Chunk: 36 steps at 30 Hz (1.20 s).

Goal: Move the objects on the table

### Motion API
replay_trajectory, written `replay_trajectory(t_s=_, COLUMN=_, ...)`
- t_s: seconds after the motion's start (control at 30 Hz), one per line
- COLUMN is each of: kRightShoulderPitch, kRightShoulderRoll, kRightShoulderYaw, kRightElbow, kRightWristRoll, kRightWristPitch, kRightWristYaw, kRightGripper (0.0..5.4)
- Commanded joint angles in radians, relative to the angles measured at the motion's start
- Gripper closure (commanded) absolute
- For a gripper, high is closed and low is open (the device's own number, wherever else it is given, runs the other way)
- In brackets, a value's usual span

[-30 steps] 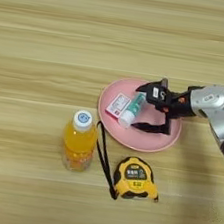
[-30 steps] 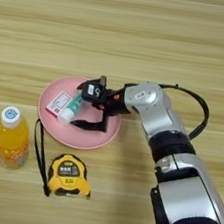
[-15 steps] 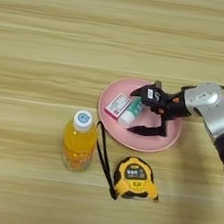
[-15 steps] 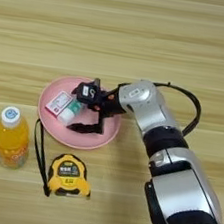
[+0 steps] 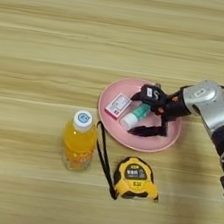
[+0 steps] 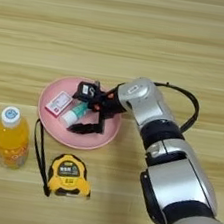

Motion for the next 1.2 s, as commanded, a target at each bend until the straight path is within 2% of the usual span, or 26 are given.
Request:
replay_trajectory(t_s=0.03, kRightShoulderPitch=-0.074, kRightShoulderRoll=-0.026, kRightShoulderYaw=-0.013, kRightElbow=-0.015, kRightWristRoll=-0.009, kRightWristPitch=0.010, kRightWristYaw=-0.042, kRightGripper=0.87)
replay_trajectory(t_s=0.6, kRightShoulderPitch=-0.039, kRightShoulderRoll=-0.053, kRightShoulderYaw=-0.039, kRightElbow=-0.028, kRightWristRoll=0.007, kRightWristPitch=0.019, kRightWristYaw=-0.023, kRightGripper=2.69)
replay_trajectory(t_s=0.8, kRightShoulderPitch=-0.008, kRightShoulderRoll=-0.067, kRightShoulderYaw=-0.047, kRightElbow=-0.062, kRightWristRoll=0.021, kRightWristPitch=0.030, kRightWristYaw=0.003, kRightGripper=3.19)
replay_trajectory(t_s=0.9, kRightShoulderPitch=0.007, kRightShoulderRoll=-0.070, kRightShoulderYaw=-0.058, kRightElbow=-0.086, kRightWristRoll=0.034, kRightWristPitch=0.039, kRightWristYaw=0.012, kRightGripper=3.62)
replay_trajectory(t_s=1.2, kRightShoulderPitch=0.048, kRightShoulderRoll=-0.072, kRightShoulderYaw=-0.091, kRightElbow=-0.150, kRightWristRoll=0.073, kRightWristPitch=0.063, kRightWristYaw=0.009, kRightGripper=3.73)
